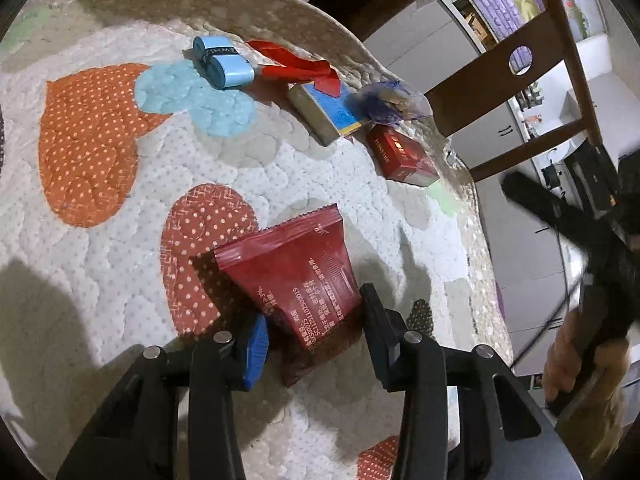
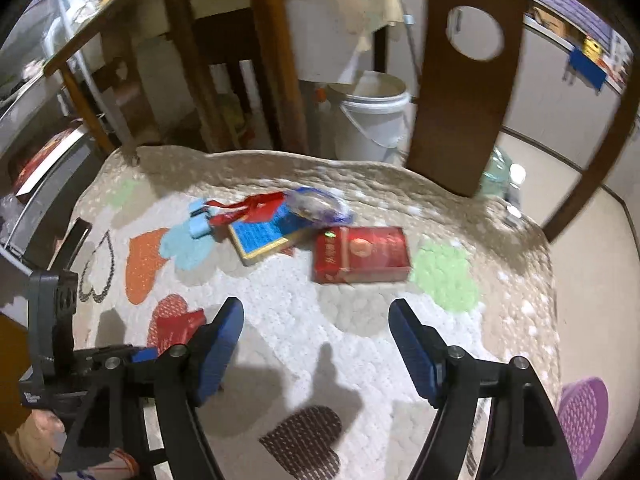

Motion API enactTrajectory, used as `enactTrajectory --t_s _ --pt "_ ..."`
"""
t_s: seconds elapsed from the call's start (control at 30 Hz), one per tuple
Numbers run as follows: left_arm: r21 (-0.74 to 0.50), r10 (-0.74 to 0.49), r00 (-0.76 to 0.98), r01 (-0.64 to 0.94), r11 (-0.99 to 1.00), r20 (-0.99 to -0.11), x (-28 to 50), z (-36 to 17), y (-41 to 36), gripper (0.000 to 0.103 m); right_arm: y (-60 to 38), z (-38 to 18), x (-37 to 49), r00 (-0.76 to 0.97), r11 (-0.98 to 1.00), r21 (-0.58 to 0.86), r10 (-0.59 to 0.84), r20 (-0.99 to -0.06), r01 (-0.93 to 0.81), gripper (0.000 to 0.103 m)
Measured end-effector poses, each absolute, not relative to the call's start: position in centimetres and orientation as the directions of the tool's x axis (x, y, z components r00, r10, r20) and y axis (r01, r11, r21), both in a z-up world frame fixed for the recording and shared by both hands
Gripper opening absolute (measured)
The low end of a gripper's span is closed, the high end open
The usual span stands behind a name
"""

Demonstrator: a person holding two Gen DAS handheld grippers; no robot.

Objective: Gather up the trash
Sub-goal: 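Grasp the red snack wrapper with left tool while right tool grasps clear bag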

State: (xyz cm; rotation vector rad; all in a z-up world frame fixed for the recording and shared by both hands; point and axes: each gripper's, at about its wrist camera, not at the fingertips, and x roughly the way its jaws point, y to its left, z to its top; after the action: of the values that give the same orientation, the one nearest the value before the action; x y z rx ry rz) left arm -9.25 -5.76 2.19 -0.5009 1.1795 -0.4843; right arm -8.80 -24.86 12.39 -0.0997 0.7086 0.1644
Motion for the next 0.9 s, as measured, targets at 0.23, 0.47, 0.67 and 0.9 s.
enactTrajectory --t_s 0.23,0.47,0.67,0.9 --pt "-0.591 -0.593 0.304 0.111 0.799 -0.745 -8.7 2.1 -6.4 0.042 -22.8 12.5 -0.6 0.737 0.977 -0.069 0.104 -0.668 -0.2 0.08" --pt "-0.593 -0.604 0.281 0.132 0.794 -0.746 -8.0 2.2 -7.1 0.055 -22.6 9.9 5.2 0.697 0.985 -0.003 0.118 -0.708 -0.17 0.079" --pt "-0.588 -0.6 0.283 0.137 0.797 -0.748 -7.8 2.4 -7.8 0.061 -23.9 9.4 4.8 0.687 0.983 0.099 0.18 -0.704 -0.156 0.041" --pt "-0.471 -0.489 0.3 0.135 0.872 -0.819 -8.1 2.8 -8.7 0.04 -27.1 11.8 -3.4 0.773 0.976 0.159 0.215 -0.597 -0.148 0.041"
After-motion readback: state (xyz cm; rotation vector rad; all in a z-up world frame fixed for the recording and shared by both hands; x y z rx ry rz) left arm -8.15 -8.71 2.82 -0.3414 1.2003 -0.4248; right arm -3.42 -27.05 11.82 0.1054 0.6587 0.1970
